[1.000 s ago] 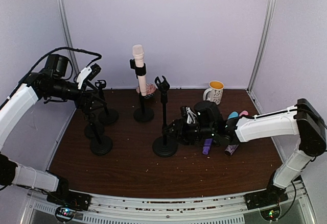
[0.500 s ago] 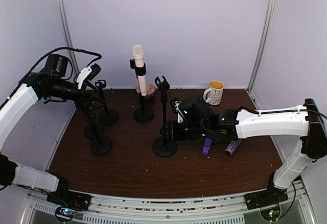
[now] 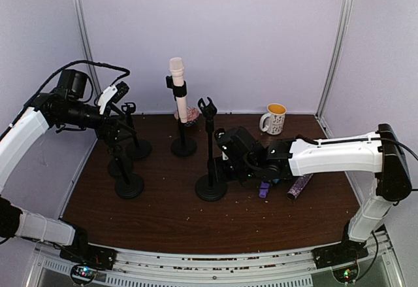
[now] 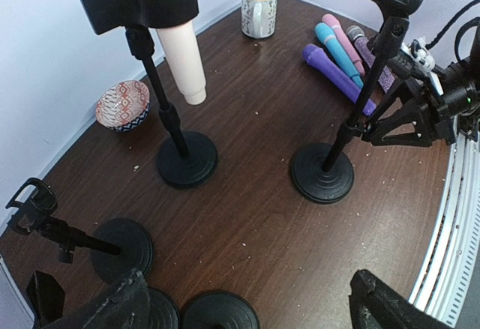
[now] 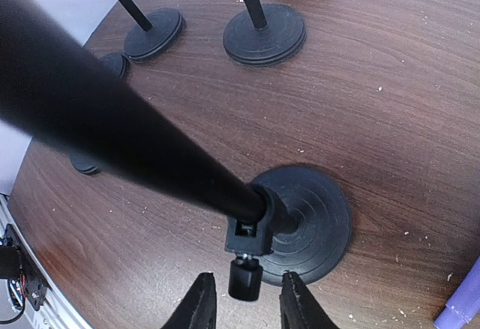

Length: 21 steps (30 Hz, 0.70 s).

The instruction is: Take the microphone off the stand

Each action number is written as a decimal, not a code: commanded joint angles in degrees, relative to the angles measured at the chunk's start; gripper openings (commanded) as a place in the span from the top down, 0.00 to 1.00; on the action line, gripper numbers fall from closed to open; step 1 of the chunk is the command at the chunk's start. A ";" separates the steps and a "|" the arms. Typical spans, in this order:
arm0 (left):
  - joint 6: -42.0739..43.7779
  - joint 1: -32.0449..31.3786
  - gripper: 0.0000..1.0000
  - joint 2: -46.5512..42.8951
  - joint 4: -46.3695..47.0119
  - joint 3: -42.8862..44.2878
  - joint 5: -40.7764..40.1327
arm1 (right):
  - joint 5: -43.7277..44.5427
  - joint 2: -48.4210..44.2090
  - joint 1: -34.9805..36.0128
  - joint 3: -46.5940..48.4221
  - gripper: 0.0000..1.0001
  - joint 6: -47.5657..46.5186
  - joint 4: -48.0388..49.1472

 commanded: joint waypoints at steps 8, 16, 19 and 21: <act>1.15 0.34 0.05 -1.03 0.05 0.19 0.02 | 5.23 2.55 0.30 1.21 0.88 -1.58 1.52; 1.67 0.34 0.05 -1.14 -0.54 0.50 -0.58 | 7.95 3.10 1.37 0.68 0.98 -2.88 3.21; 1.84 0.34 0.05 -1.26 -0.58 0.23 -0.70 | 9.56 3.59 1.93 0.37 1.00 -3.31 3.21; 1.85 0.37 0.05 -1.22 -0.54 0.13 -0.56 | 11.43 4.38 2.57 0.85 1.00 -4.33 2.95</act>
